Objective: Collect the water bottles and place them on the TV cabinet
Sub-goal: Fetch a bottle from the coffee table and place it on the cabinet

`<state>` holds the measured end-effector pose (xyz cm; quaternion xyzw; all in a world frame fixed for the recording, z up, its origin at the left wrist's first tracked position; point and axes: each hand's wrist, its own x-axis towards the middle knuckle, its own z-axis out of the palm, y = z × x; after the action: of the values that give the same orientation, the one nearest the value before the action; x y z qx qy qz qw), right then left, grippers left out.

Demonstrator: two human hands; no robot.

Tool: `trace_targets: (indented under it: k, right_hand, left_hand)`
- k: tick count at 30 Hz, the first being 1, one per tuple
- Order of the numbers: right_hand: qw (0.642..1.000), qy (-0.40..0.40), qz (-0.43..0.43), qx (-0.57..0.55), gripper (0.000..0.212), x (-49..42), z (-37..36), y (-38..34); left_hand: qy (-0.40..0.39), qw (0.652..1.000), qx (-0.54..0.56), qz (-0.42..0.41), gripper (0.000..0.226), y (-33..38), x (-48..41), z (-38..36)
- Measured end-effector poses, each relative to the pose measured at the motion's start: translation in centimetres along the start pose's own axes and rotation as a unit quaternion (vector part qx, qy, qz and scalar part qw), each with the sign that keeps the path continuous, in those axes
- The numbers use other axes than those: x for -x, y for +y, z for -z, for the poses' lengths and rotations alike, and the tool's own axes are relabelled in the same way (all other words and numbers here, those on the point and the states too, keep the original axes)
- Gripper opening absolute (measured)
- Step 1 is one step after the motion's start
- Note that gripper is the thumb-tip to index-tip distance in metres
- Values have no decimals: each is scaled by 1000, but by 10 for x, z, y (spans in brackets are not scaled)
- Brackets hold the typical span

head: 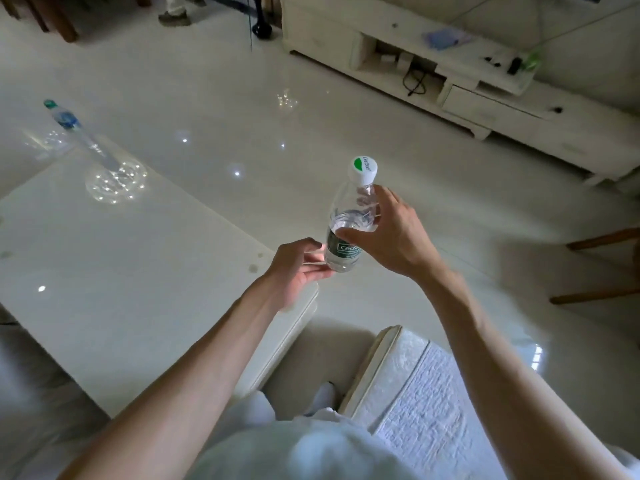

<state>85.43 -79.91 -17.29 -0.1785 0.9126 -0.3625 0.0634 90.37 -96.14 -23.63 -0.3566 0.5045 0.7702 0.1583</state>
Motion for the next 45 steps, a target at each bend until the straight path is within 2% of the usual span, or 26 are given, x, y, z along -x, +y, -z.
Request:
trace_targets:
  k: [7,14,19,23,27,32,37,45]
  right_hand:
    - [997,43,-68,-9,70,-21,45,45]
    - [994,46,-98,-8,68,-65,68,80]
    - [991,62,-121,-5,69,-128,84,107]
    - [989,64,-137,-2,68,-194,108,118]
    - [987,71,-143,7,70,-256,135,122]
    - [987,74,-142,25,71,-321,155,131]
    - [990,67,-126,18,74,-380,164,141]
    - [996,16,-83,21,75,-504,182,173]
  left_hand:
    - [-37,996,-81,-2,7,26,-34,-69]
    - [-73,993,-88,7,7,49,-84,-108]
    - [-92,990,-107,13,35,89,-148,-141]
    - [-112,988,-106,9,26,137,-195,-174]
    - [-123,987,-105,10,34,187,-237,-202]
    - [-135,986,-99,6,14,237,-277,-226]
    - [-134,987,-89,10,9,273,-322,-239]
    - [-86,994,-61,3,3,343,-398,-264]
